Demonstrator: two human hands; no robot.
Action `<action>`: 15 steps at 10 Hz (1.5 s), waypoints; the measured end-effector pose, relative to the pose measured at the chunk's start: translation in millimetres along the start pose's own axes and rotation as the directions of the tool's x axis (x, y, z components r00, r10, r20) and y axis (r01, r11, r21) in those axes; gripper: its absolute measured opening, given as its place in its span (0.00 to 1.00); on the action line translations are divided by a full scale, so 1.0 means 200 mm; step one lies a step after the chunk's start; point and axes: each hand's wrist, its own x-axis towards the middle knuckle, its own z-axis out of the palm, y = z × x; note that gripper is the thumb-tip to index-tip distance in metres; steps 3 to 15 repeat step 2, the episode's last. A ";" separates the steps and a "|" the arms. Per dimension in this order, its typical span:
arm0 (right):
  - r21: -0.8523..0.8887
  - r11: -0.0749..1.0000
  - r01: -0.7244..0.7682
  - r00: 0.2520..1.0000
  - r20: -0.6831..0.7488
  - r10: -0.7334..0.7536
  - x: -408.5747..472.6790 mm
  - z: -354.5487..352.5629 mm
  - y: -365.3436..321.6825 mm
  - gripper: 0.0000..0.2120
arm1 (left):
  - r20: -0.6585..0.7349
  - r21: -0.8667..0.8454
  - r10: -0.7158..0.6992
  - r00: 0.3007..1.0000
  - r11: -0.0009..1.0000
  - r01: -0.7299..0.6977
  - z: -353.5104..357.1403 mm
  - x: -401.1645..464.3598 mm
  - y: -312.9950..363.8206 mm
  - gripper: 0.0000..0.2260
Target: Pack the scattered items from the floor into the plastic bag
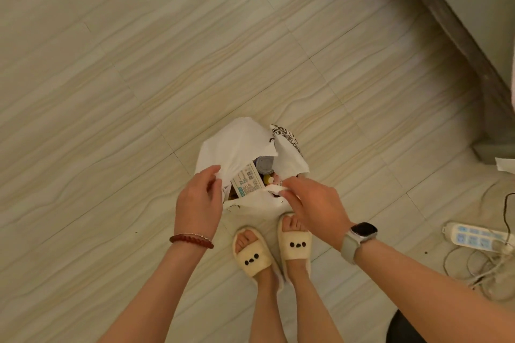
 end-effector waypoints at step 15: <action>0.228 0.950 -0.213 0.973 0.139 0.185 0.05 0.04 0.00 0.17 | 0.298 0.264 0.063 0.953 0.954 -0.146 0.22 -0.11 0.01 0.18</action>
